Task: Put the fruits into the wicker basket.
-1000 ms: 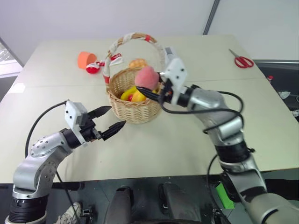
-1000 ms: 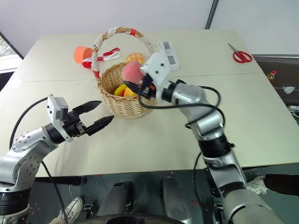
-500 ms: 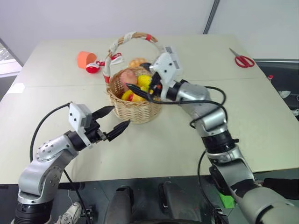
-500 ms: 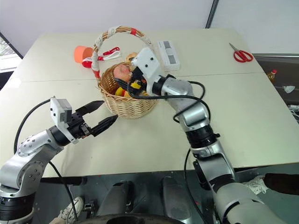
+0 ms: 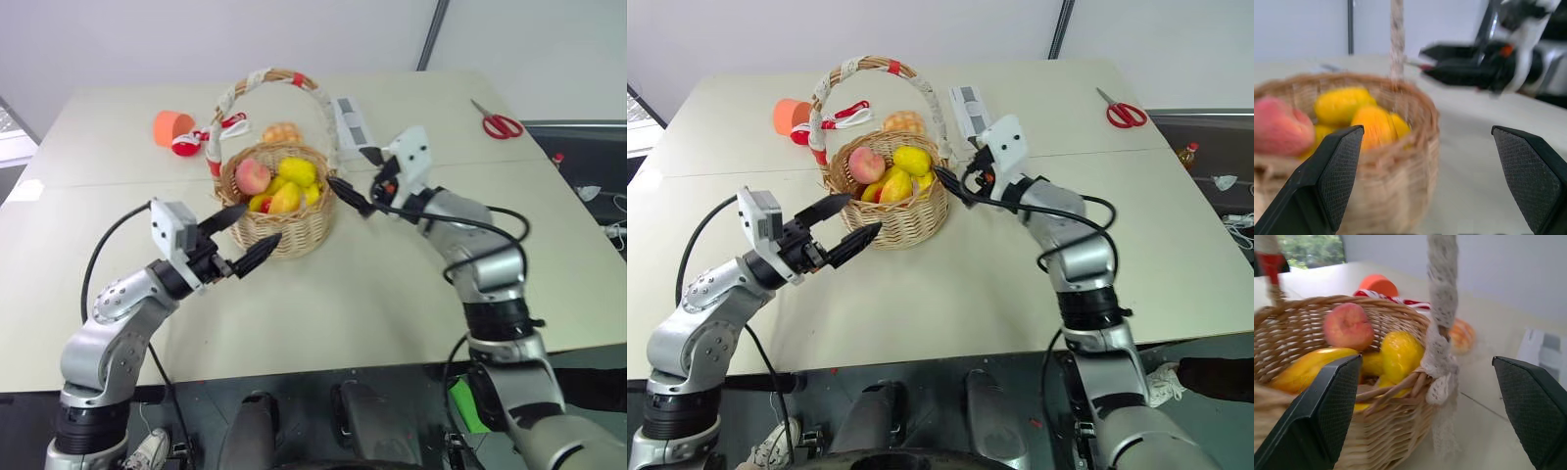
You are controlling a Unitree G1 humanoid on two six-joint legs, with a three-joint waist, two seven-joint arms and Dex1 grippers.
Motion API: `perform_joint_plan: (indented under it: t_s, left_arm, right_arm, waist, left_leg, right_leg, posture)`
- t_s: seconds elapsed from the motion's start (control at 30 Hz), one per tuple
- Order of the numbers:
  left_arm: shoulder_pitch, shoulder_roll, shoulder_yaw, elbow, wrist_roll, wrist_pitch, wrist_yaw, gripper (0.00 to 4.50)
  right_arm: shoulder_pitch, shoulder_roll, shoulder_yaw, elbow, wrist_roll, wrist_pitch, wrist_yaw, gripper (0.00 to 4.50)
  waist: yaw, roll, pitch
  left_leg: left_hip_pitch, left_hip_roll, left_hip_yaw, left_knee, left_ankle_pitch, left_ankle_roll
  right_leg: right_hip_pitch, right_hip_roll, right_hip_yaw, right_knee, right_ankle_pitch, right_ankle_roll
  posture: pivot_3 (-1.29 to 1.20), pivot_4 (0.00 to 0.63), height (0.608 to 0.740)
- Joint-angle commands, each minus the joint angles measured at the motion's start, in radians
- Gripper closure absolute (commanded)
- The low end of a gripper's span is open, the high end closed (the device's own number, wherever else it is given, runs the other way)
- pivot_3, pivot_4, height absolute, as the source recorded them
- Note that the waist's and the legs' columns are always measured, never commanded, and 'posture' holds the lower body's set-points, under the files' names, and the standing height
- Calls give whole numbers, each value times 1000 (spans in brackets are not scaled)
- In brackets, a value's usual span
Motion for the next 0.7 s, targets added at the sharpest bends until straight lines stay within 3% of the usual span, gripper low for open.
perform_joint_plan:
  t_s: [0.03,0.1,0.27,0.3,0.43,0.57,0.7]
  left_arm:
    - [-3,-4,17,-28,18,-32,28,0]
    - [8,-6,17,-44,19,-31,41,0]
    - [45,-8,11,-74,28,-33,59,0]
    - [48,-8,10,-76,27,-33,61,0]
    - [50,-7,2,-76,28,-34,63,0]
    - [15,-8,-28,-44,32,-35,46,0]
    - [-25,-8,-62,8,47,-48,14,0]
  right_arm:
    - [-81,42,-8,103,-20,-92,-29,571]
    - [-103,59,-11,157,-24,-126,-28,1258]
    - [-118,71,-36,189,-13,-155,-28,3972]
    - [-114,68,-42,179,-11,-158,-26,4350]
    - [-90,39,-74,119,-6,-154,-31,4362]
    - [-28,-89,-198,64,-32,-168,-118,4362]
    - [19,-222,-321,160,-69,-218,-236,4362]
  waist:
    - [1,0,0]
    - [2,0,0]
    - [11,0,0]
    - [12,0,0]
    - [12,0,0]
    - [26,0,0]
    - [40,0,0]
  left_leg:
    - [0,0,0,0,0,0]
    - [0,0,0,0,0,0]
    - [-1,1,0,-1,0,0]
    - [-1,1,0,-1,0,0]
    - [-1,0,0,-1,0,0]
    - [-2,0,0,0,0,0]
    - [-3,-4,1,0,0,0]
  right_leg:
    - [0,0,0,0,0,0]
    - [0,0,0,0,0,0]
    - [0,-1,2,-1,0,0]
    - [0,-1,2,-1,0,0]
    - [0,-1,2,-1,0,0]
    - [0,-2,1,-1,0,0]
    - [0,-5,1,-3,0,0]
  posture:
    - [0,150,740]
    - [0,150,740]
    - [0,150,740]
    - [0,150,740]
    - [0,150,740]
    - [0,150,740]
    - [0,150,740]
